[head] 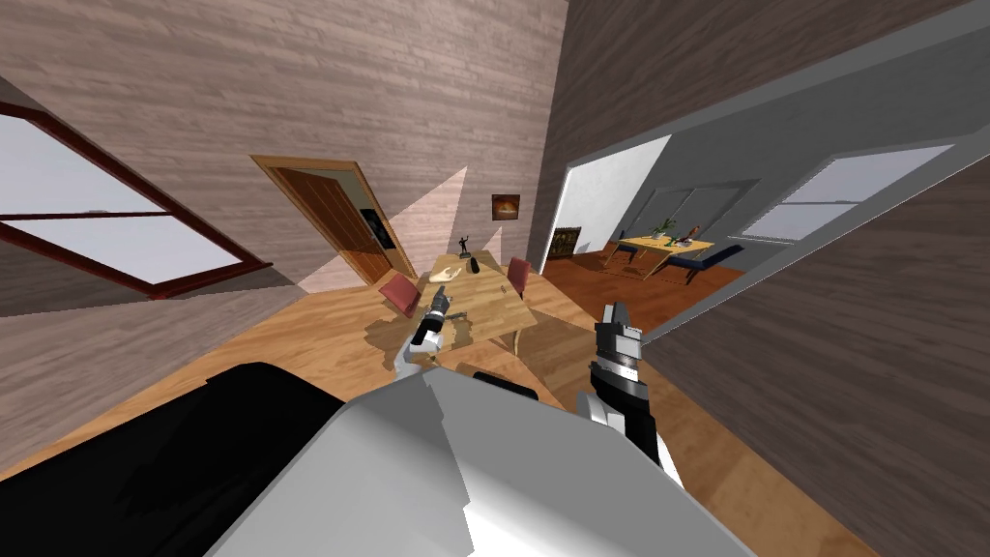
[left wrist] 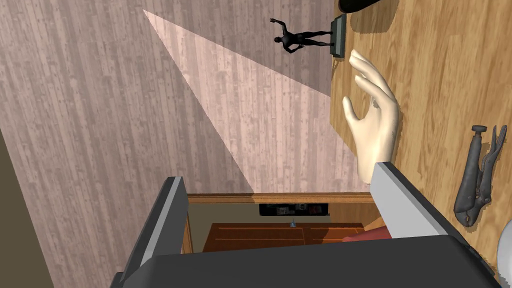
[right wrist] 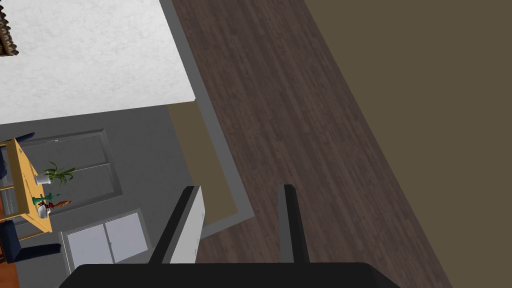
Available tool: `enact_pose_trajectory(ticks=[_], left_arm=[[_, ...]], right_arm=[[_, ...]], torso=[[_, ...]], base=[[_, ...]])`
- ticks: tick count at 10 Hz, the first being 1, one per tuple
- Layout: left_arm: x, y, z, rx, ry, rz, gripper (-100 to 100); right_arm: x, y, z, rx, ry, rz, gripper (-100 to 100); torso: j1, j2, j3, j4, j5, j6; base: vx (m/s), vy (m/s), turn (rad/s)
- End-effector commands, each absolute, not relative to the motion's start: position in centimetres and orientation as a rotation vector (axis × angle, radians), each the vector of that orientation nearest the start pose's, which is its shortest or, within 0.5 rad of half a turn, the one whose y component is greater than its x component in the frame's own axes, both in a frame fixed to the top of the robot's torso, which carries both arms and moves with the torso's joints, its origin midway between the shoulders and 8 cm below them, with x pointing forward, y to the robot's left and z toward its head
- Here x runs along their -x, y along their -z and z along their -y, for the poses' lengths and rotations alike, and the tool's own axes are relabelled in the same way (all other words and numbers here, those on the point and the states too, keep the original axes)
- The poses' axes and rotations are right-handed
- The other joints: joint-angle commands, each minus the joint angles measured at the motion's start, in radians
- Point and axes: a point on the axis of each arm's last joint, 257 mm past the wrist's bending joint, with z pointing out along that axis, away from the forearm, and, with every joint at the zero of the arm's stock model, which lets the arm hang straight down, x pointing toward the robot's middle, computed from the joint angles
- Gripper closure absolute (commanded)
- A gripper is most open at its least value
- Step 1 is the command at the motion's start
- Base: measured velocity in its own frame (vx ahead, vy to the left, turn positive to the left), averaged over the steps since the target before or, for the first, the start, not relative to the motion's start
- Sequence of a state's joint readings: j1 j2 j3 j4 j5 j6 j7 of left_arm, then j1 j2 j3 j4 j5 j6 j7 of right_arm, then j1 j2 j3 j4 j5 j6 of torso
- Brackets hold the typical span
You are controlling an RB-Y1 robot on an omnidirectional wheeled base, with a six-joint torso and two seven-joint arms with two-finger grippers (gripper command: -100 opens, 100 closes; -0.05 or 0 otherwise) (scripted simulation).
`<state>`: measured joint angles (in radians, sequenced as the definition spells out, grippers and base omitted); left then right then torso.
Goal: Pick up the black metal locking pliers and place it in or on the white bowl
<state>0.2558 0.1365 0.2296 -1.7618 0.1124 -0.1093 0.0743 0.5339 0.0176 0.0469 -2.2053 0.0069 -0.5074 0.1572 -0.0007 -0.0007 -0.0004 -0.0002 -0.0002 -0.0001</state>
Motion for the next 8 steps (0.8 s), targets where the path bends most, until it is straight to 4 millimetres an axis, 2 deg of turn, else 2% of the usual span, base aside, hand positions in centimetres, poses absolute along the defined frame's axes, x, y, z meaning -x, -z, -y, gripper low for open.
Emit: enact_pose_trajectory(ticks=[1,2,5,6,8], left_arm=[[-45.2,22.3,-42.6,1.315,0.992,-0.965,-100],[-45.2,22.5,-42.6,1.320,0.990,-0.968,-100],[-45.7,26.4,-45.2,1.450,0.916,-0.985,-100],[-45.6,27.3,-45.3,1.470,0.905,-0.996,-100],[-45.5,30.3,-46.9,1.569,0.852,-1.007,-100]], right_arm=[[-35.5,1.9,27.1,-0.685,-1.166,-0.714,0],[-35.5,1.9,27.1,-0.685,-1.166,-0.714,0],[-35.5,1.9,27.1,-0.685,-1.166,-0.714,0],[-35.5,1.9,27.1,-0.685,-1.166,-0.714,0],[-35.5,1.9,27.1,-0.685,-1.166,-0.714,0]], torso=[[0.000,0.000,0.000,0.000,0.000,0.000],[0.000,0.000,0.000,0.000,0.000,0.000],[0.000,0.000,0.000,0.000,0.000,0.000],[0.000,0.000,0.000,0.000,0.000,0.000],[0.000,0.000,0.000,0.000,0.000,0.000]], base=[[0.009,-0.017,-0.083],[0.007,-0.013,-0.035],[0.009,-0.015,-0.084],[0.009,-0.010,-0.020],[0.010,-0.014,-0.074]])
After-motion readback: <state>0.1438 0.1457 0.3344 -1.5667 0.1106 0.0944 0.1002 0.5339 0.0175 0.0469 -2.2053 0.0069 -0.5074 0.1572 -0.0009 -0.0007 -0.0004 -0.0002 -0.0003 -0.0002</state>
